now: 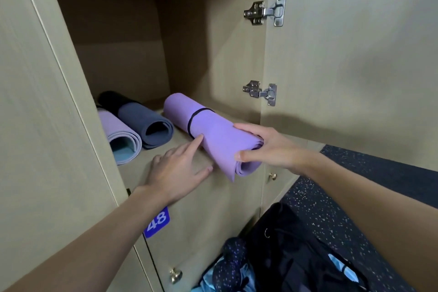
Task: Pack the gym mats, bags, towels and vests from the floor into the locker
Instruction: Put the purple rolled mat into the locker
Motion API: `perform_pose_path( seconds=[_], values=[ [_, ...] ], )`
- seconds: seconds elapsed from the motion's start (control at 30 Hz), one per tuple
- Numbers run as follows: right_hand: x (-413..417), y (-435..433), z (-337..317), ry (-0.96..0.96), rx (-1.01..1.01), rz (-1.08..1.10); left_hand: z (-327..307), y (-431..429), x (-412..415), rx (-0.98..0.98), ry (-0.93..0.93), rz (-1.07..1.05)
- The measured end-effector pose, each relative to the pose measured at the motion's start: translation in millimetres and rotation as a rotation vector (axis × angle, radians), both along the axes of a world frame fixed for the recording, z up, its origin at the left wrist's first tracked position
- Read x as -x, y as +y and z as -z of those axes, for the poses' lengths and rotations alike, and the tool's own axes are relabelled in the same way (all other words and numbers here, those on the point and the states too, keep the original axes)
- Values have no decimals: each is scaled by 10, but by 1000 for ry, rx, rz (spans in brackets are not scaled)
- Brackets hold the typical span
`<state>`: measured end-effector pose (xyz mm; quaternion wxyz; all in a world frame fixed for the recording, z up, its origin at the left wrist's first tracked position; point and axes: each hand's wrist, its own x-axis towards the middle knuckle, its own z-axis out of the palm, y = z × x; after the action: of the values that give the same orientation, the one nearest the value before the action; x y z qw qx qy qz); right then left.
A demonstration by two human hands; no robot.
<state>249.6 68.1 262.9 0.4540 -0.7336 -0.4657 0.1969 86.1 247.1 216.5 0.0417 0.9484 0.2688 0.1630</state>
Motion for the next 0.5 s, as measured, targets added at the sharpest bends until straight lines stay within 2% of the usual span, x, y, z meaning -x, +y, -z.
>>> perform_pose_path(
  seconds=[0.17,0.5],
  values=[
    [-94,424,132,-83,-110,82,21,-8,-14,-38,60,-82],
    [-284,1212,209,-120,-146,64,50,18,-57,-42,33,-89]
  ],
)
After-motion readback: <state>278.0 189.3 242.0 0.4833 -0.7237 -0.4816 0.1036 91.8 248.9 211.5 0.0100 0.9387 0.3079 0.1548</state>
